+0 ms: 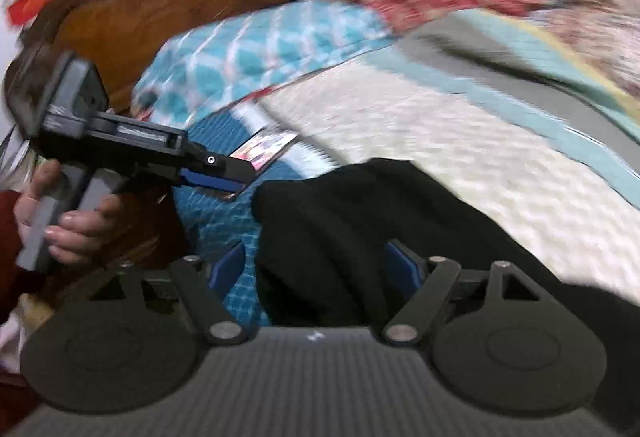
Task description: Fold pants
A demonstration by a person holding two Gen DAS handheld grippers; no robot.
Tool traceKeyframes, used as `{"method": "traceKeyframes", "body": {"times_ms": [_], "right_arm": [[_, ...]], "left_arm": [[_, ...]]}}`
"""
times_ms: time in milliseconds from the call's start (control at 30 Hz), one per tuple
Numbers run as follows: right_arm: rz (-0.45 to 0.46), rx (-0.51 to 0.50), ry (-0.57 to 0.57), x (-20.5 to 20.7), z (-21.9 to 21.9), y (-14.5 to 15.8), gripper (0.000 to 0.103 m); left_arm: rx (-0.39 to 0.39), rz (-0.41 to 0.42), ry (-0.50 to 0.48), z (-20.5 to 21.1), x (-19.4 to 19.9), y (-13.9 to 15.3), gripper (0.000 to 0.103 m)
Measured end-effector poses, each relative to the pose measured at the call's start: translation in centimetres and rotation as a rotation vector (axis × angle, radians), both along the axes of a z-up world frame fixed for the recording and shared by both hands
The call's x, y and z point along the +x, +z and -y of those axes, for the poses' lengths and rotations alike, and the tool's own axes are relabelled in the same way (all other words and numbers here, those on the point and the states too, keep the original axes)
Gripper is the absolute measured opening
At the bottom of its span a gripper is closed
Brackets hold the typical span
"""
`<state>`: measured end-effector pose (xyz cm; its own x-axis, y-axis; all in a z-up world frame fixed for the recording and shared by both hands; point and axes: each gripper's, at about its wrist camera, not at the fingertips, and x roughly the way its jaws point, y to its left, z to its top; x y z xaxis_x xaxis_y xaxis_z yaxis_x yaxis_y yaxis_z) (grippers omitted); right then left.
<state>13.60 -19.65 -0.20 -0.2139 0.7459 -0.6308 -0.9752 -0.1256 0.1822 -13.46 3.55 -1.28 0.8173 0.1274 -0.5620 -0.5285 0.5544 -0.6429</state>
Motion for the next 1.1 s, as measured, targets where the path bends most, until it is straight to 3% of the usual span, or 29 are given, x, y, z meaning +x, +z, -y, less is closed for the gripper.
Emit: {"method": "traceKeyframes", "body": {"times_ms": [67,100,133,167,200,333,367,433,467,533,700,800,867,900,933,1033,1100], "right_arm": [[0.023,-0.055,0.057,0.7,-2.9,-0.8,0.077],[0.018,-0.092,0.069,1.1,-4.2,-1.6,0.065],[-0.004,-0.126,0.065,1.9,-5.4,-2.1,0.028],[-0.049,-0.154,0.062,2.4,-4.9,-2.5,0.014],[-0.086,-0.162,0.028,3.0,-5.2,-2.6,0.014],[-0.055,0.039,-0.17,4.5,-3.5,1.4,0.014],[-0.008,0.097,-0.209,4.4,-2.5,2.0,0.014],[0.23,0.215,-0.254,2.0,-1.7,2.4,0.015],[0.367,0.242,-0.24,0.5,-1.4,1.6,0.015],[0.537,0.243,-0.154,-2.8,-1.5,-0.6,0.015],[0.607,0.173,0.137,-8.7,0.4,-5.1,0.02],[0.691,0.177,0.173,-10.2,1.1,-5.8,0.024],[0.668,0.164,0.158,-9.9,0.5,-4.8,0.037],[0.632,0.164,0.137,-9.2,0.8,-3.6,0.06],[0.588,0.18,0.128,-8.9,1.1,-2.7,0.073],[0.448,0.231,0.114,-7.8,2.7,0.4,0.071],[0.354,0.221,0.083,-6.7,3.4,0.9,0.067]], "left_arm": [[-0.068,0.034,0.007,0.5,-0.8,-1.2,0.051],[-0.099,0.038,0.007,0.6,-0.9,-2.0,0.051],[-0.127,0.033,0.003,0.9,-0.7,-2.6,0.051],[-0.149,0.025,-0.002,1.2,-0.5,-3.2,0.051],[-0.165,0.02,-0.007,1.4,-0.3,-3.7,0.051],[-0.221,0.039,-0.04,1.9,1.5,-5.0,0.059],[-0.23,0.051,-0.044,1.8,2.1,-5.1,0.062],[-0.24,0.071,-0.045,1.5,2.8,-5.2,0.061],[-0.235,0.077,-0.036,1.3,2.8,-5.2,0.058],[-0.226,0.096,-0.004,0.8,2.0,-4.9,0.058],[-0.265,0.132,0.112,-0.3,-2.5,-5.2,0.061],[-0.272,0.102,0.13,-0.5,-2.8,-5.4,0.062],[-0.28,0.103,0.113,-0.4,-2.2,-5.2,0.068],[-0.28,0.105,0.1,-0.3,-1.7,-4.9,0.071],[-0.274,0.107,0.085,-0.1,-1.2,-4.7,0.076],[-0.268,0.116,0.037,0.2,0.3,-4.3,0.078],[-0.282,0.117,0.032,0.4,0.8,-4.4,0.087]]}}
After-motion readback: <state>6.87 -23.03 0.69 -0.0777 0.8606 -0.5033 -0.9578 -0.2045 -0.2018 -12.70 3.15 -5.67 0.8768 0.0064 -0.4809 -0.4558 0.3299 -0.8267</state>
